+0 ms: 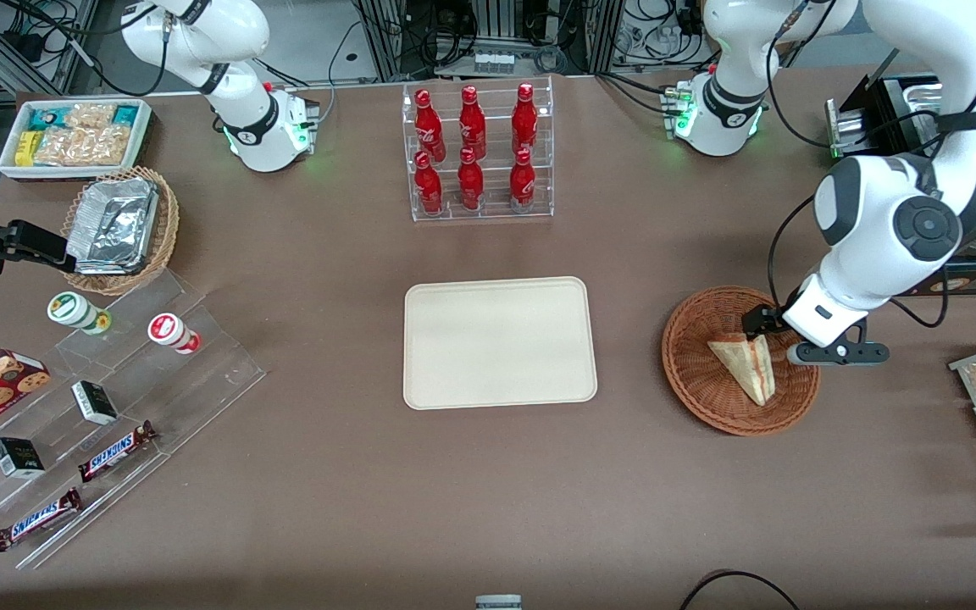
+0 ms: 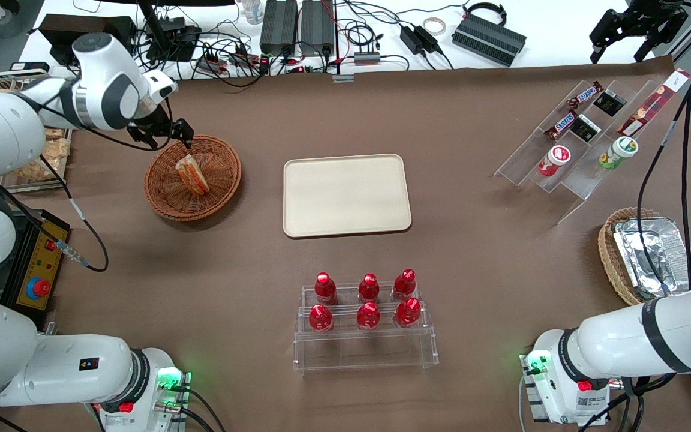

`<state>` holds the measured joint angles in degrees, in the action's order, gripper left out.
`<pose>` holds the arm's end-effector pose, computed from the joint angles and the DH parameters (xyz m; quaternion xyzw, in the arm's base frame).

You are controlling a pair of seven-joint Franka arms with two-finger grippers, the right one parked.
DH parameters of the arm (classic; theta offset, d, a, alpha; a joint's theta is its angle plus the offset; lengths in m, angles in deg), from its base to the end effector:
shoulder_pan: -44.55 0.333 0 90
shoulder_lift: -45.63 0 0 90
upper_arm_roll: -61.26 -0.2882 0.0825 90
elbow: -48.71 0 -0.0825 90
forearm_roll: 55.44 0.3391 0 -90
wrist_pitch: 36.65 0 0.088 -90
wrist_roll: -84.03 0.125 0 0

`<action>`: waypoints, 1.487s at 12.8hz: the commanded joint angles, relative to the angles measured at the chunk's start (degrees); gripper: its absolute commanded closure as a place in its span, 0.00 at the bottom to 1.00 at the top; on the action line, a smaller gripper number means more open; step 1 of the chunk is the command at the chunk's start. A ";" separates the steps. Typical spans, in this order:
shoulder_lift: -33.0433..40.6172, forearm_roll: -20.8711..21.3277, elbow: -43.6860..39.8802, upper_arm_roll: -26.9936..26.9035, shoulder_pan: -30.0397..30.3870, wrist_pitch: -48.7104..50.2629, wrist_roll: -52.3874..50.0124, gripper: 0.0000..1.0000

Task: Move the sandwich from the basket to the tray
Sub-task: 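Lower the open left gripper over the wrapped sandwich in the basket, then close the left gripper on the sandwich and lift it from the basket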

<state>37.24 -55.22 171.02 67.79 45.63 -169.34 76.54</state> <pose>0.5245 -0.0494 0.3261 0.9997 0.0173 0.0170 0.0088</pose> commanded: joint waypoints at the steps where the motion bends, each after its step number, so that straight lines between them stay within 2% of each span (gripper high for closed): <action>1: 0.31 0.21 1.96 -0.11 -0.12 -2.40 -8.74 0.00; 7: -2.42 0.30 1.78 0.07 -0.38 -3.53 -34.93 0.00; 11: -4.18 0.13 1.78 0.07 -0.56 -4.68 -38.82 0.00; 19: -8.04 0.13 1.78 0.07 -0.56 -6.79 -38.83 0.00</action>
<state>30.07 -55.22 172.79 67.88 45.41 -174.98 39.03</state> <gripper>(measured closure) 0.000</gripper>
